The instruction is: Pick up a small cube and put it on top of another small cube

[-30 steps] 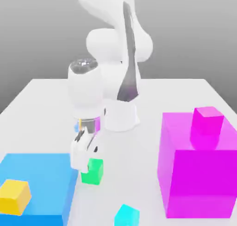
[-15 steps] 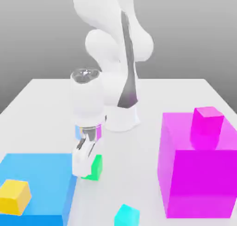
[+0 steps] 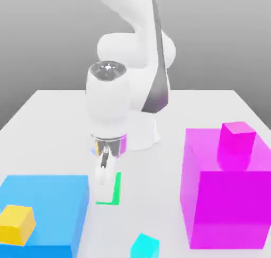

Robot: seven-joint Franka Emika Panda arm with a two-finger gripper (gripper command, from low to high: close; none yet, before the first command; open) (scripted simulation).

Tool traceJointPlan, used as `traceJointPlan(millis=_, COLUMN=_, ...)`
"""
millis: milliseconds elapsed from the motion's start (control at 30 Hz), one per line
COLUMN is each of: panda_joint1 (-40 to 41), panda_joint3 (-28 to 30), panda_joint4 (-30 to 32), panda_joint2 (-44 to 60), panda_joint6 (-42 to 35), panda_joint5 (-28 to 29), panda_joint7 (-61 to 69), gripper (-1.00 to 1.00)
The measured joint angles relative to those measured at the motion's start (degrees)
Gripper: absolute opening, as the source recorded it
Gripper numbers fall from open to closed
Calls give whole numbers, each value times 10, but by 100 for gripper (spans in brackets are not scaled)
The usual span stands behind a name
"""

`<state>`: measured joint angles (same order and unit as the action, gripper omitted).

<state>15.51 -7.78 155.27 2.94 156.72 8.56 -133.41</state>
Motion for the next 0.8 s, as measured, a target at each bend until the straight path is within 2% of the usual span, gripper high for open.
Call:
traceJointPlan(millis=233, panda_joint1=-22, panda_joint3=-19, panda_joint4=-70, panda_joint2=33, panda_joint6=-41, panda_joint5=-6, panda_joint7=34, gripper=-100)
traceJointPlan(millis=533, panda_joint1=-38, panda_joint3=-55, panda_joint4=-159, panda_joint2=60, panda_joint6=-89, panda_joint5=-42, panda_joint7=96, gripper=-100)
traceJointPlan(millis=700, panda_joint1=-59, panda_joint3=-33, panda_joint4=-173, panda_joint2=139, panda_joint6=-21, panda_joint5=-11, panda_joint7=78, gripper=-100)
traceJointPlan(millis=733, panda_joint1=-62, panda_joint3=-29, panda_joint4=-173, panda_joint2=151, panda_joint6=-11, panda_joint5=-6, panda_joint7=75, gripper=100)
traceJointPlan(millis=800, panda_joint1=-62, panda_joint3=-29, panda_joint4=-173, panda_joint2=151, panda_joint6=-11, panda_joint5=-6, panda_joint7=75, gripper=100)
